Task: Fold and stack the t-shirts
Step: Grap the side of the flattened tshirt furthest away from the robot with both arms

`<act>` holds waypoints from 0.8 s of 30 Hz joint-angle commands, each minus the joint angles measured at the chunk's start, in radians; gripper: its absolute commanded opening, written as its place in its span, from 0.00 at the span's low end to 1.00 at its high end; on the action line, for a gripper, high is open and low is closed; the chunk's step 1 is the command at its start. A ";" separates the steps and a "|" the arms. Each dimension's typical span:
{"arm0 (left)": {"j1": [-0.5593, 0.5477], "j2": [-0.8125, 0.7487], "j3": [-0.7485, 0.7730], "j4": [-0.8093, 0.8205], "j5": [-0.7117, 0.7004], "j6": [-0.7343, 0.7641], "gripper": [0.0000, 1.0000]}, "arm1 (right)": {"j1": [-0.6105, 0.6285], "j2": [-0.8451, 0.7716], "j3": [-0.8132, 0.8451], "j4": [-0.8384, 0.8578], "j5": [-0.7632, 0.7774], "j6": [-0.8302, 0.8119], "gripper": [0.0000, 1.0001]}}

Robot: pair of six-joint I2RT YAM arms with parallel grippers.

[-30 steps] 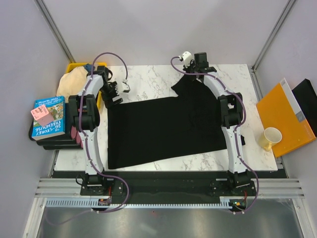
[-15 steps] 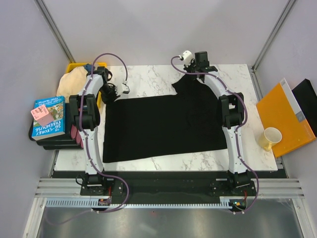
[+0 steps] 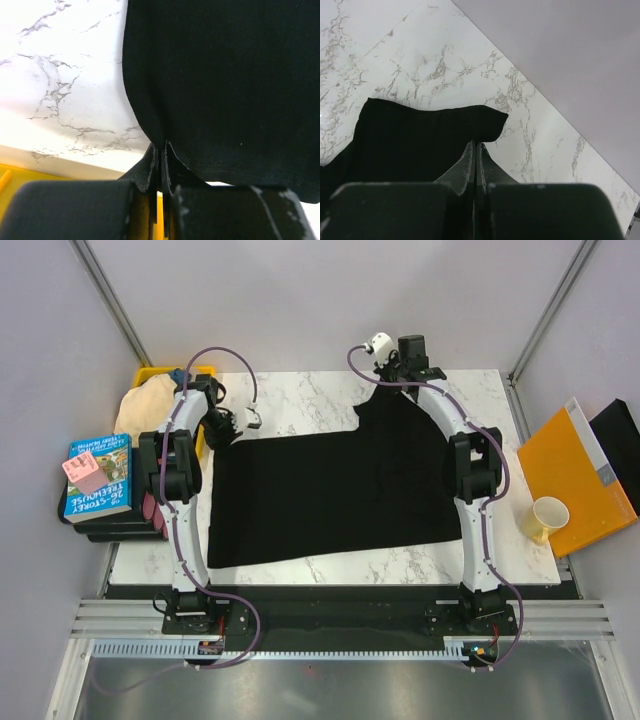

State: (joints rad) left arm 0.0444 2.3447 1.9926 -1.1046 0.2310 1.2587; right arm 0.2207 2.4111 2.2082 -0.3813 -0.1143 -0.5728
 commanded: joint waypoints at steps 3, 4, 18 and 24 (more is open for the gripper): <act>0.005 -0.041 -0.012 -0.008 0.034 0.016 0.41 | 0.006 -0.101 -0.047 0.010 0.010 0.005 0.00; 0.005 -0.035 -0.011 -0.009 0.036 0.016 0.42 | 0.006 -0.107 -0.051 0.012 0.010 0.010 0.00; 0.005 0.024 0.080 0.018 0.044 -0.025 0.02 | 0.008 -0.167 -0.120 0.005 0.025 -0.012 0.00; 0.006 -0.044 0.061 0.029 0.048 -0.050 0.02 | 0.006 -0.227 -0.151 -0.022 0.010 -0.039 0.00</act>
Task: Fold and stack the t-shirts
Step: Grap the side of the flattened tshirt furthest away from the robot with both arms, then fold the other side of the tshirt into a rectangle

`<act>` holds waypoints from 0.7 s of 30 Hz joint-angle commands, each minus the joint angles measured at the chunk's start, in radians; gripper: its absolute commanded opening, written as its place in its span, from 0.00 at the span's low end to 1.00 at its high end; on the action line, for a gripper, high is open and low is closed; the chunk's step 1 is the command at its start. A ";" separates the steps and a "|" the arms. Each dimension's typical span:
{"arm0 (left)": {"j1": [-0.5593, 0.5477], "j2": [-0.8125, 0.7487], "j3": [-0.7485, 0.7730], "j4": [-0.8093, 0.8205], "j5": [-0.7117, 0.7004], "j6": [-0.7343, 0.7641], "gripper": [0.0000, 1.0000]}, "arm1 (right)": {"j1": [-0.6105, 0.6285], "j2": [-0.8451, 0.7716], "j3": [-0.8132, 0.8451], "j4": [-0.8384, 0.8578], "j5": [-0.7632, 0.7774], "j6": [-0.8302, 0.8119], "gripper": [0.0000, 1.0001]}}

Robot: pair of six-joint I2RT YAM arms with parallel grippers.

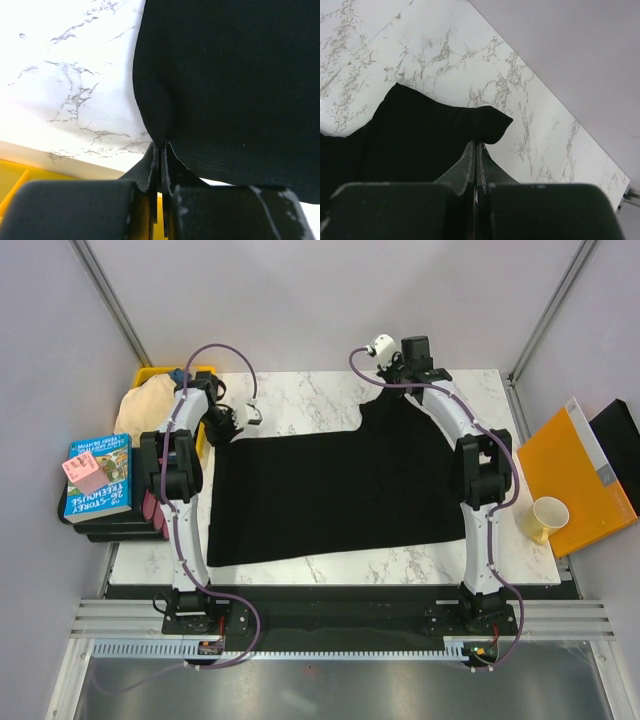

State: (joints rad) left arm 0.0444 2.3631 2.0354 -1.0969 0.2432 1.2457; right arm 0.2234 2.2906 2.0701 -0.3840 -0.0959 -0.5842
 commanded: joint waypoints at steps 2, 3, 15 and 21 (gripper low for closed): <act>0.005 -0.100 -0.006 0.022 0.036 -0.031 0.02 | 0.002 -0.140 -0.021 -0.047 -0.024 -0.043 0.00; 0.005 -0.114 -0.013 0.023 0.034 -0.028 0.02 | 0.001 -0.163 -0.021 -0.059 -0.043 -0.051 0.00; -0.001 -0.327 -0.161 -0.011 0.027 0.055 0.02 | -0.019 -0.376 -0.140 -0.335 -0.166 -0.175 0.00; -0.003 -0.447 -0.334 -0.050 -0.015 0.152 0.02 | -0.024 -0.483 -0.151 -0.578 -0.226 -0.284 0.00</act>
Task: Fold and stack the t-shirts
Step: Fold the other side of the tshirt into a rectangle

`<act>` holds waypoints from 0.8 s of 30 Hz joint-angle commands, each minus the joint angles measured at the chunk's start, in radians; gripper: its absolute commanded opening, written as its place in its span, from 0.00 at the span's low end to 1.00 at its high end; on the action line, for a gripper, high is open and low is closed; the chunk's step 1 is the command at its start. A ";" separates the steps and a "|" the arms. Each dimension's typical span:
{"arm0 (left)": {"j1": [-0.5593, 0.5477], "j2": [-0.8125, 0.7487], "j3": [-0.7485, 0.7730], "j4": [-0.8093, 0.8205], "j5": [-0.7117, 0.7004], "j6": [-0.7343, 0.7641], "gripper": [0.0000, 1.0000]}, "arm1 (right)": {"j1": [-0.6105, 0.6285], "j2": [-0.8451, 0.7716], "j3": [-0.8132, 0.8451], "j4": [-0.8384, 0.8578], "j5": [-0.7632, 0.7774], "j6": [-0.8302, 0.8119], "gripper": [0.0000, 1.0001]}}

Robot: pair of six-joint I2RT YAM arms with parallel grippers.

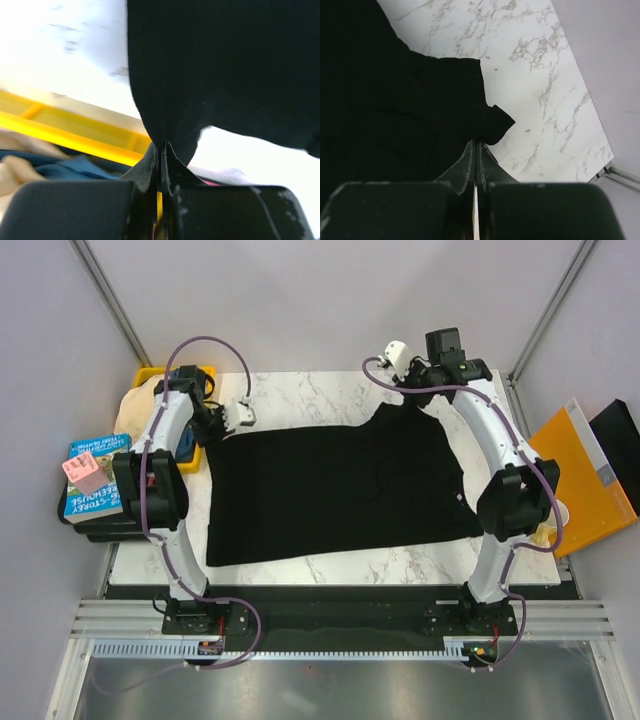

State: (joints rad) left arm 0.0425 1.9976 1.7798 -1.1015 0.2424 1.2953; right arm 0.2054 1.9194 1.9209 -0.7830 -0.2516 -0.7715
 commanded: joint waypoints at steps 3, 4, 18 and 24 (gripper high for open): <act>-0.003 -0.124 -0.149 -0.061 -0.028 0.125 0.02 | -0.017 -0.172 -0.013 -0.249 -0.084 -0.132 0.00; -0.004 -0.132 -0.175 -0.064 -0.032 0.127 0.02 | -0.018 -0.184 -0.016 -0.283 -0.087 -0.146 0.00; -0.029 -0.152 -0.189 -0.158 -0.060 0.196 0.02 | -0.017 -0.284 -0.243 -0.565 -0.106 -0.351 0.00; -0.030 -0.168 -0.204 -0.276 -0.040 0.255 0.02 | -0.014 -0.296 -0.303 -0.559 -0.094 -0.377 0.00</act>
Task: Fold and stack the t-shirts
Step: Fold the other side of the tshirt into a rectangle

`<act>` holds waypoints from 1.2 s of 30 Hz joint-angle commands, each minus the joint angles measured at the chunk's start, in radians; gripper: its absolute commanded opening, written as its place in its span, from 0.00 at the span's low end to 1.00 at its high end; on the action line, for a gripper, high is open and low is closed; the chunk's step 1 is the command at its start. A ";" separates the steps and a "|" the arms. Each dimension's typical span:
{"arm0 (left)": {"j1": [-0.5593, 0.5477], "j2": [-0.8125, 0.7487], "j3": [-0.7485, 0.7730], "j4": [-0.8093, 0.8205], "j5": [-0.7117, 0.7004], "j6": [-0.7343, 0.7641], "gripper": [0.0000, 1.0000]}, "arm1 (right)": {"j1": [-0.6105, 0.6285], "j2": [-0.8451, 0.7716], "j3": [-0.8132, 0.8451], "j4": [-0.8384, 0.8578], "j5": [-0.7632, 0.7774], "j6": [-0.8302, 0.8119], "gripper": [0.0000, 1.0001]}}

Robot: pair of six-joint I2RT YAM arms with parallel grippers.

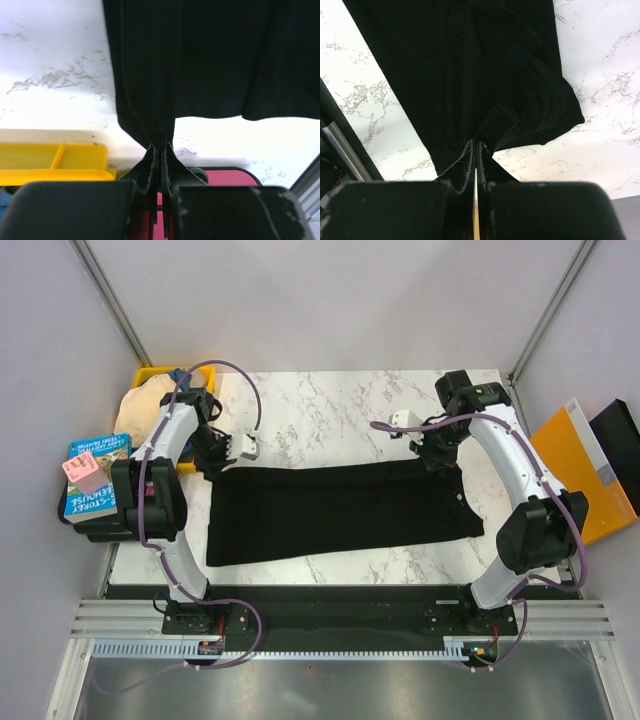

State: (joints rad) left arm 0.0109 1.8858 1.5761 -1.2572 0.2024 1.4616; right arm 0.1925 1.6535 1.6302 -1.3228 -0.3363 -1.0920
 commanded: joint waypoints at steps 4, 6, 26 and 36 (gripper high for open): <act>0.000 -0.057 -0.011 -0.169 0.005 0.114 0.02 | 0.001 -0.031 -0.033 -0.021 0.013 -0.081 0.00; -0.034 -0.050 -0.014 -0.195 0.006 0.118 0.02 | 0.002 -0.026 -0.036 -0.021 0.014 -0.085 0.00; -0.075 -0.022 -0.102 -0.280 -0.058 0.135 0.02 | 0.039 -0.031 -0.112 -0.033 0.062 -0.166 0.00; -0.075 -0.002 -0.120 -0.258 -0.133 0.138 0.02 | 0.048 -0.050 -0.170 -0.046 0.095 -0.215 0.00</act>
State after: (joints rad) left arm -0.0635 1.8851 1.4662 -1.3319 0.1162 1.5581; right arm 0.2340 1.6463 1.4876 -1.3273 -0.2512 -1.2606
